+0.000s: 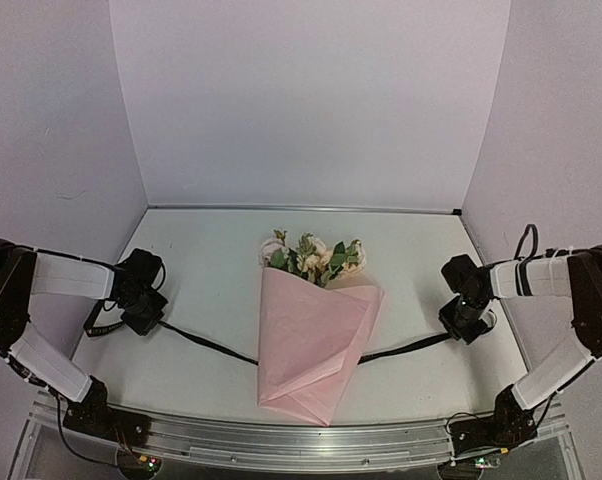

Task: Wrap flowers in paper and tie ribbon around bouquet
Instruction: Pick up the ribbon at the center of the board, then place the right side of the ribbon at the center of the board, then place the left side of the ribbon on the folded bouquet, then pick up the ribbon from the folded bouquet.

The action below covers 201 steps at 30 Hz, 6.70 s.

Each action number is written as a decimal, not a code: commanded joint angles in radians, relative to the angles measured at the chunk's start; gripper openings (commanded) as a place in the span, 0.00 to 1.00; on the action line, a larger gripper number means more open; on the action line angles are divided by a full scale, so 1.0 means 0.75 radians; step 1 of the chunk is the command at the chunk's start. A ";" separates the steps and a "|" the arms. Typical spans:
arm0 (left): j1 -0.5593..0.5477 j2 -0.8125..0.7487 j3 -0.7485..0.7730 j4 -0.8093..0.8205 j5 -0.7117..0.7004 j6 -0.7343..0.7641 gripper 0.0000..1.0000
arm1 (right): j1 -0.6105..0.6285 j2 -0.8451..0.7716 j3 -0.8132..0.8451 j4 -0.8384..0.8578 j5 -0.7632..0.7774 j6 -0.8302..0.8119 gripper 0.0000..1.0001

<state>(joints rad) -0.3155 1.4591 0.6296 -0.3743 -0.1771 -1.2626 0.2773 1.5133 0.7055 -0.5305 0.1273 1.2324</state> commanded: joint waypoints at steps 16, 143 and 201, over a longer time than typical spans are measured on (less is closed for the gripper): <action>0.108 0.414 0.501 0.331 -0.020 0.518 0.00 | -0.092 0.159 0.258 0.030 -0.066 -0.113 0.00; -0.343 0.507 0.508 0.370 0.463 0.352 0.73 | 0.003 0.086 0.334 0.020 0.047 -0.486 0.00; -0.484 0.455 1.029 0.246 0.358 0.509 0.00 | 0.003 -0.226 0.577 -0.184 0.038 -0.561 0.00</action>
<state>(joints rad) -0.6098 1.9055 1.2505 -0.2053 0.1592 -1.1145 0.2810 1.4117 1.0500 -0.6024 0.1167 0.8270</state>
